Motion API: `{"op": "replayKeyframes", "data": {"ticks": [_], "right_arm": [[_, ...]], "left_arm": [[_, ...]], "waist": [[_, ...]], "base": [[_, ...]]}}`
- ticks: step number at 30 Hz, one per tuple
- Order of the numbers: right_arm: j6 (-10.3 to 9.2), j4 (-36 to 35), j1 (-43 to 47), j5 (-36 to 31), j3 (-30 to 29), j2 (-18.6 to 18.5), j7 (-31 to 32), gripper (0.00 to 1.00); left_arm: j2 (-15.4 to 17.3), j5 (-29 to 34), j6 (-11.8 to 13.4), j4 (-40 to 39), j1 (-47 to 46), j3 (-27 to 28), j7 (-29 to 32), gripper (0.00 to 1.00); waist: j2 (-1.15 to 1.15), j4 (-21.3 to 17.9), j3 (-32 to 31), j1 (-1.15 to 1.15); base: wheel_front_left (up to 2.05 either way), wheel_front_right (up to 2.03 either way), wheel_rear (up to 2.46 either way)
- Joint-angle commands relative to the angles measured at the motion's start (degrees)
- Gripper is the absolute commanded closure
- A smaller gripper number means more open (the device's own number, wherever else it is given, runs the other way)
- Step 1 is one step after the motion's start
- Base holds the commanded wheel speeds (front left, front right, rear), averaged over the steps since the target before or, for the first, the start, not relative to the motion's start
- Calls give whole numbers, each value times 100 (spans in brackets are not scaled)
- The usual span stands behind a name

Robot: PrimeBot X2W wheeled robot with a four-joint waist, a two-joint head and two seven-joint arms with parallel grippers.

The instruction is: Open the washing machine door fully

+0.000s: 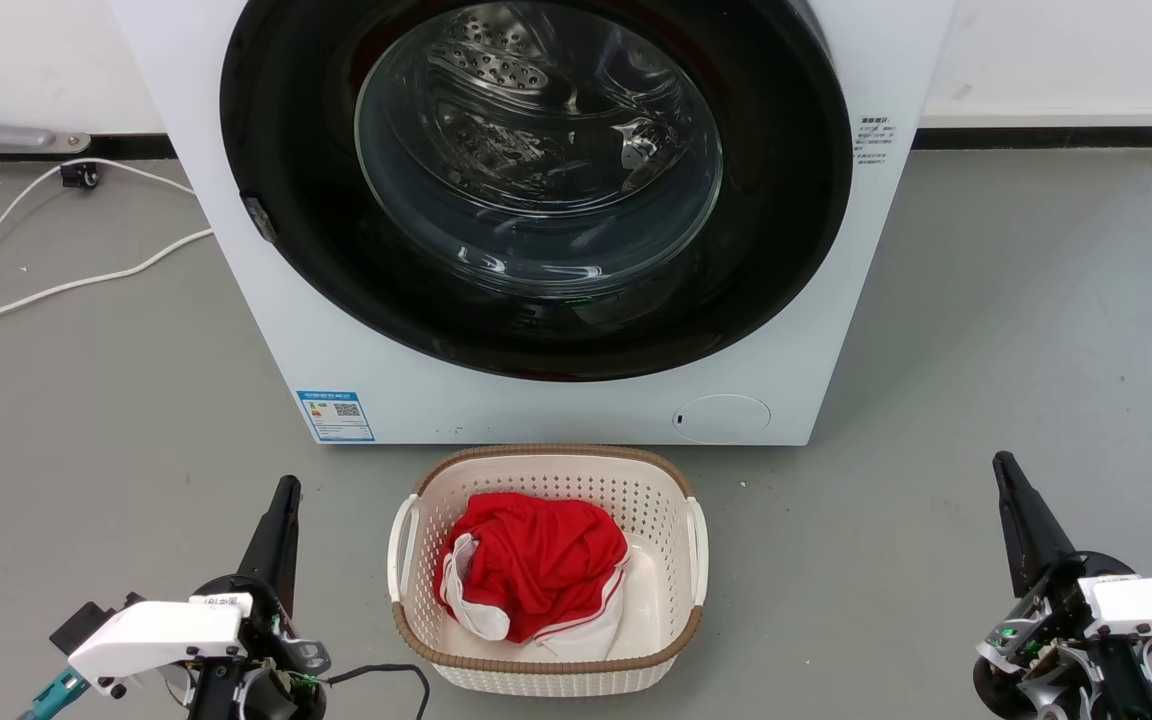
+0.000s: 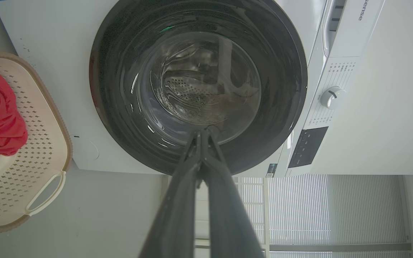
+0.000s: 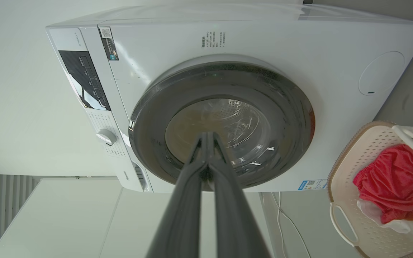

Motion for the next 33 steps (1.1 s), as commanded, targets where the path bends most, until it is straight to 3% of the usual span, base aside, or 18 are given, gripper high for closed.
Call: {"op": "replayKeyframes", "data": {"ticks": [1,12,13,21,33], "right_arm": [[0,10,-76,-19,-9,19,11,100],[0,10,-77,-27,-18,27,24,100],[1,25,16,-6,-7,7,-1,0],[0,-114,139,-223,193,19,-304,0],[0,-504,174,-1775,294,26,-651,0]], "left_arm": [[-1,43,-16,4,-48,16,15,100],[-6,32,-16,4,-49,24,25,100],[-10,33,1,30,12,5,-1,0],[-25,246,0,-40,41,-222,-304,0],[-29,1527,-3,-535,11,-160,-652,0]], "waist": [[0,0,0,0],[0,0,0,0],[0,0,0,0],[0,-8,-2,0],[0,-10,12,0]], "base": [[0,0,0],[0,0,0],[0,0,0],[0,0,0],[0,0,0]]}}
